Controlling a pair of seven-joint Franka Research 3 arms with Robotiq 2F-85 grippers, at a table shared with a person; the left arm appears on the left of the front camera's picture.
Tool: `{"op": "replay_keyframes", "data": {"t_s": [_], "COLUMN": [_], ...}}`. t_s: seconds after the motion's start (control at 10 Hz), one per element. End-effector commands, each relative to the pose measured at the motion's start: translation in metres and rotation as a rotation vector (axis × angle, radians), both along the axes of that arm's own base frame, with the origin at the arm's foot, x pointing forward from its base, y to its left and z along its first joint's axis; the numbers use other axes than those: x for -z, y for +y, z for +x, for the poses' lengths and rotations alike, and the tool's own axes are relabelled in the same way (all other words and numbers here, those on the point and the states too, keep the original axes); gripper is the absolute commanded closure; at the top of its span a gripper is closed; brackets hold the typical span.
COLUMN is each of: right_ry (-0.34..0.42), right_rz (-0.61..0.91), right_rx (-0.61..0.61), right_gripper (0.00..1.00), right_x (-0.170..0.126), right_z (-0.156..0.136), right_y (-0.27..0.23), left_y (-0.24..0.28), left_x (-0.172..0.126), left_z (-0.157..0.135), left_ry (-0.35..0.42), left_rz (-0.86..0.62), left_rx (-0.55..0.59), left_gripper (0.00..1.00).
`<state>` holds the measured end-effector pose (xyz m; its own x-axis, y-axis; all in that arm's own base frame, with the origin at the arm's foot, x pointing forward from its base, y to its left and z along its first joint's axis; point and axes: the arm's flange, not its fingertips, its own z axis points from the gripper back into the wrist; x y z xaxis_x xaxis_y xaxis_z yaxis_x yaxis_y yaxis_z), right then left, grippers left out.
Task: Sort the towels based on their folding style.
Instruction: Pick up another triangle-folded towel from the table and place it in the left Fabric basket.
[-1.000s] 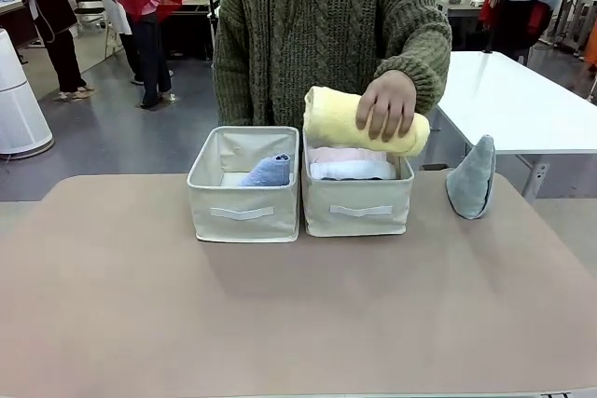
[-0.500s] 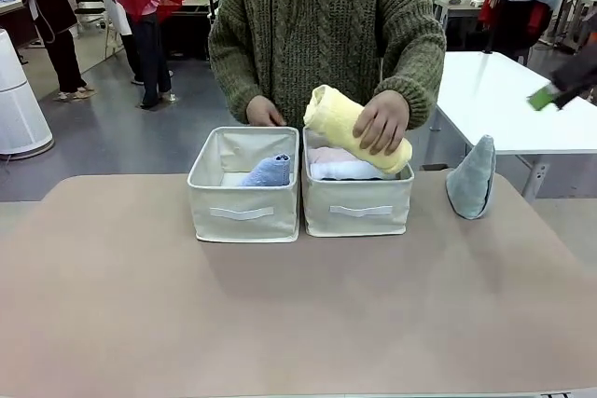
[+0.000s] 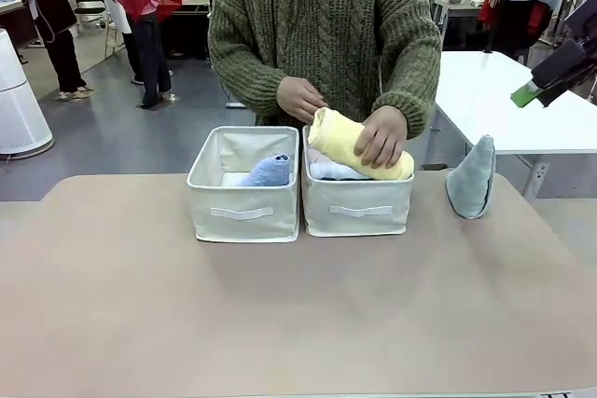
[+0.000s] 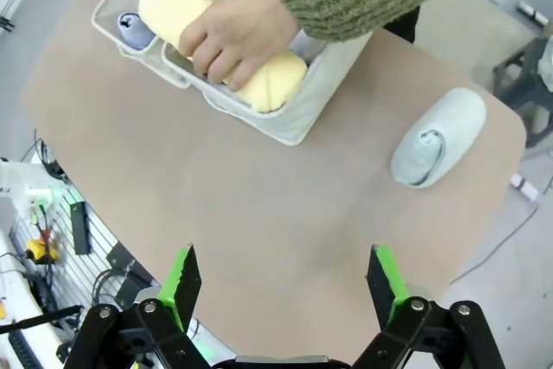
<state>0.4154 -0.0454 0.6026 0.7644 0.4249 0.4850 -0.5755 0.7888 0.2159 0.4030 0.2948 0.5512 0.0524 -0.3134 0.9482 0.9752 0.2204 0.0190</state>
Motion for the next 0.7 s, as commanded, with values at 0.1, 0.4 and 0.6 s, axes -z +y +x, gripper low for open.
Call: {"op": "replay_keyframes", "data": {"t_s": [0.1, 0.4, 0.6], "right_ry": [0.004, 0.167, 0.330], "right_rz": [-0.008, -0.107, -0.209], "right_rx": [-0.013, 0.278, 0.439], "right_gripper": [0.00, 0.00, 0.00], "right_x": [0.004, -0.001, 0.011], "right_z": [-0.004, 0.041, 0.079], "right_y": [-0.001, 0.012, 0.016], "left_y": [0.000, 0.000, 0.000], "left_x": [-0.002, -0.002, -0.002], "left_z": [-0.002, -0.002, -0.002], "left_ry": [-0.004, -0.004, -0.004], "left_rz": [0.002, 0.002, 0.002], "left_rx": [-0.003, -0.003, -0.003], "left_gripper": [0.00, 0.00, 0.00]}}
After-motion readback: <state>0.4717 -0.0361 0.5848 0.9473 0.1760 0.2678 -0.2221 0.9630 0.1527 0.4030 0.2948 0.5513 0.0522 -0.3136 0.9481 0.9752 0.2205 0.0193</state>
